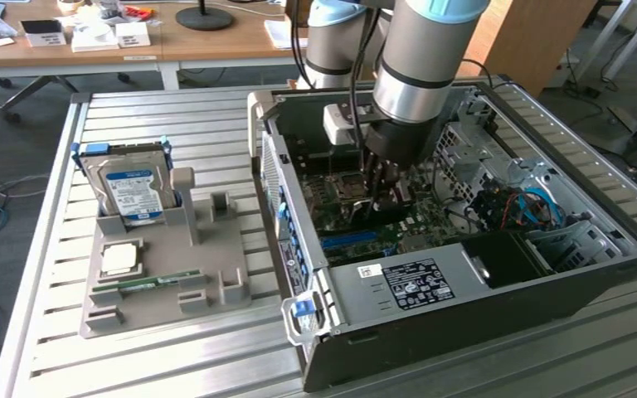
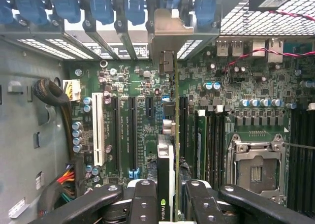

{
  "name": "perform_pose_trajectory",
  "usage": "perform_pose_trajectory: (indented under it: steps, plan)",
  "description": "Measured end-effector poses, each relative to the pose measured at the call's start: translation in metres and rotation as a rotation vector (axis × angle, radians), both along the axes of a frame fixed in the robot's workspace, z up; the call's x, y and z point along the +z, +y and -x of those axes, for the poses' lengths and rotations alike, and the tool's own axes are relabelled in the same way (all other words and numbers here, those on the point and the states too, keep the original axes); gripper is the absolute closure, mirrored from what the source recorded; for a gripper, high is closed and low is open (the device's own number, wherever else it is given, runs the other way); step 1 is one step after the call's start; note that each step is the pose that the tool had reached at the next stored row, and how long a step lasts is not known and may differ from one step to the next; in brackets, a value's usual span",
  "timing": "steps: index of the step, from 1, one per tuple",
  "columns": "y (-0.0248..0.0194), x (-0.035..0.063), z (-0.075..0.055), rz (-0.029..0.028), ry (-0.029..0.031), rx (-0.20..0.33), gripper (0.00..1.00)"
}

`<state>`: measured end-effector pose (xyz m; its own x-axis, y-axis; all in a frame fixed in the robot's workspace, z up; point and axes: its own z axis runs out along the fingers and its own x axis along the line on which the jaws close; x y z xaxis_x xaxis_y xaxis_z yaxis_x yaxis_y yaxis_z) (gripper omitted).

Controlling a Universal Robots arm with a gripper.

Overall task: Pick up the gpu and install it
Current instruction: 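Insert the gpu into the slot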

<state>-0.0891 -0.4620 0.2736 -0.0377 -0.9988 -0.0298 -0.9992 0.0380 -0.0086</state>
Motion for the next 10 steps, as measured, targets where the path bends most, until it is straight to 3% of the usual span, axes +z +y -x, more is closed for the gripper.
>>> perform_pose_trajectory:
  steps: [10]
  plan:
    - [-0.0013,0.0,0.0049,-0.0001,0.0,0.0,0.73]
